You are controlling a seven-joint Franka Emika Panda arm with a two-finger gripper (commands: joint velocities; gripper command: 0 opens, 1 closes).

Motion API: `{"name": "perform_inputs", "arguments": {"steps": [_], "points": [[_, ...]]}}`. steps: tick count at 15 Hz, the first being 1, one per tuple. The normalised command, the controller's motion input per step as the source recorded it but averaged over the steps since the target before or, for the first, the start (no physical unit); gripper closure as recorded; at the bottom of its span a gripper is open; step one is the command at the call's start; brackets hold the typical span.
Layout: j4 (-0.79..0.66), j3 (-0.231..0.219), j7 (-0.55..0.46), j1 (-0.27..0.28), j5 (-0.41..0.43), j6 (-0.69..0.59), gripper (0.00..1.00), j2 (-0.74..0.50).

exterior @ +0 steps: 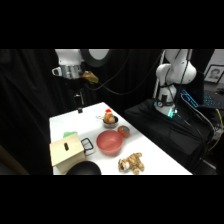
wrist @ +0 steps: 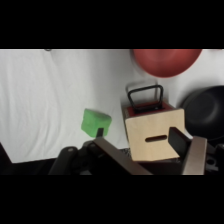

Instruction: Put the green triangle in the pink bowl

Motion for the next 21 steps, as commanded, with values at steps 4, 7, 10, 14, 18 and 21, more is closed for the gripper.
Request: {"name": "perform_inputs", "arguments": {"steps": [4,7,10,14,18,21], "points": [[0.58,-0.035,0.13,-0.030,0.063,0.11,0.00,0.50],[0.48,-0.052,0.16,-0.031,0.052,0.06,0.00,0.37],[0.39,-0.040,0.12,-0.044,0.075,0.04,0.00,0.27],[0.32,-0.029,0.09,-0.036,0.093,0.05,0.00,0.24],[0.30,-0.036,0.09,-0.004,0.086,0.07,0.00,0.26],[0.35,-0.038,0.07,-0.023,0.104,0.04,0.00,0.29]]}}
